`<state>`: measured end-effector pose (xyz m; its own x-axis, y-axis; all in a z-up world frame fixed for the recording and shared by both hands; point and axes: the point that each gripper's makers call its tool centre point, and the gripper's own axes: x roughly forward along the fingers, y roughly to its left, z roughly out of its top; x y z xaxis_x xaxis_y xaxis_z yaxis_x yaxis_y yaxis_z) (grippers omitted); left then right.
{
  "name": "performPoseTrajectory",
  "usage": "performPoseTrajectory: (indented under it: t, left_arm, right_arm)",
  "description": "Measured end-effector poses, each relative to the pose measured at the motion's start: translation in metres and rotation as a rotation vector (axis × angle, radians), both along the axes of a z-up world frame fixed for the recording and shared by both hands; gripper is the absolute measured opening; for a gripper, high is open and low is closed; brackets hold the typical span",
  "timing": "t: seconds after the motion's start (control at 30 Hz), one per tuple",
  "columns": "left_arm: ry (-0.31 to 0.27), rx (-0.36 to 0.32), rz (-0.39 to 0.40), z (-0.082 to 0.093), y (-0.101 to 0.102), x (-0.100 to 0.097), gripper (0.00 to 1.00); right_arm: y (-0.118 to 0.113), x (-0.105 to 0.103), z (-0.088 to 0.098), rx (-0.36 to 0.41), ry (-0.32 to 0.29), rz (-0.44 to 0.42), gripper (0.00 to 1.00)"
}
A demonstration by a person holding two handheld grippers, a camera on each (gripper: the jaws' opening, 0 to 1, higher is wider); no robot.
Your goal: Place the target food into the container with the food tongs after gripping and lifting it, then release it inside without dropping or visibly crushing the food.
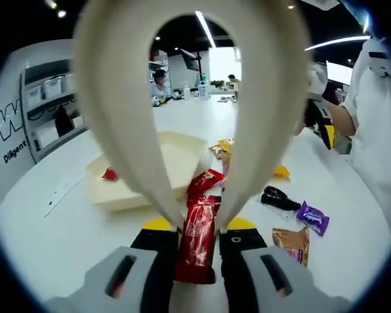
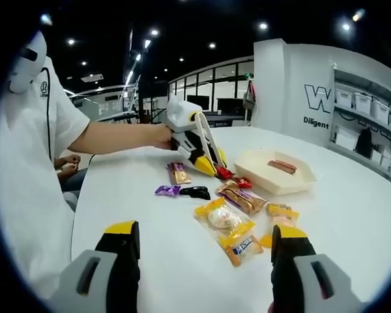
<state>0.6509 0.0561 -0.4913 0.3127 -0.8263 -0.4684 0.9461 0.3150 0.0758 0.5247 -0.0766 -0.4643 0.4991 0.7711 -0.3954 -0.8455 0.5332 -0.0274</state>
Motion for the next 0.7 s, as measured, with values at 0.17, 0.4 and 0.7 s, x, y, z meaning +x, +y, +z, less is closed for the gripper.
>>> performPoseTrajectory:
  t: [0.17,0.4,0.7]
  left_arm:
    - [0.001,0.004,-0.005,0.001,0.0,-0.003,0.23]
    - [0.008,-0.003,-0.012,0.009,0.0,-0.009,0.22]
    - [0.011,-0.009,-0.033,0.021,-0.004,-0.019,0.22]
  right_arm:
    - [-0.001,0.001,0.0,0.003,0.003,-0.009,0.82]
    - [-0.003,0.004,0.0,0.014,0.007,-0.025,0.8]
    - [-0.004,0.006,0.001,0.029,0.011,-0.055,0.78]
